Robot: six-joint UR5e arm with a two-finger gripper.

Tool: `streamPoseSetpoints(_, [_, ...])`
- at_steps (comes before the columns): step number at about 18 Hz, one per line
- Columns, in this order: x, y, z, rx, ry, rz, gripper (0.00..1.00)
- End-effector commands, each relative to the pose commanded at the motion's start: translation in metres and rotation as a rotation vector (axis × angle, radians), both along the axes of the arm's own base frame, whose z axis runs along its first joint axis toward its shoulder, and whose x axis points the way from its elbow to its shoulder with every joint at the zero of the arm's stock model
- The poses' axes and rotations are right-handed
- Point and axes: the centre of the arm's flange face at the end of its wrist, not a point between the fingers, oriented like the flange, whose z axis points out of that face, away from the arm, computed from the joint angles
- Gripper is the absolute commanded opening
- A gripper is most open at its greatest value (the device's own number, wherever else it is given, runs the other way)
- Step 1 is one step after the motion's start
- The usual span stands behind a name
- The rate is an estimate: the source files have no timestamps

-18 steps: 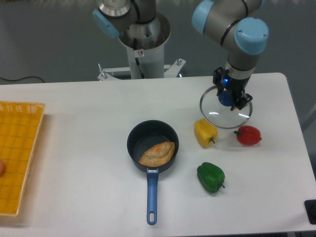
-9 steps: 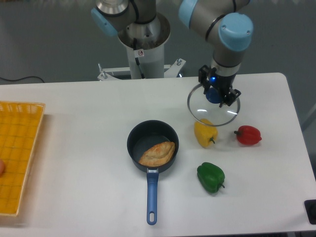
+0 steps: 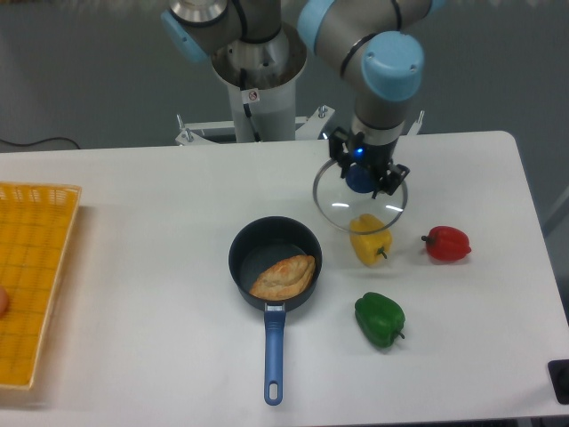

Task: Close the pot lid
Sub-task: 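Carry the held glass lid toward the dark blue saucepan, then lower the glass lid onto the saucepan rim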

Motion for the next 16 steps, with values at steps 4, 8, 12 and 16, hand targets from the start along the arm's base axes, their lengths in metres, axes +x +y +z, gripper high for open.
streamPoseSetpoints(4, [0.019, 0.009, -0.001, 0.014, -0.011, 0.014, 0.52])
streamPoseSetpoints(8, [0.038, 0.013, 0.002, 0.055, -0.033, 0.041, 0.52])
streamPoseSetpoints(12, [0.048, 0.023, 0.0, 0.052, -0.036, 0.044, 0.52])
streamPoseSetpoints(16, [0.055, 0.035, -0.002, 0.047, -0.015, 0.04, 0.52])
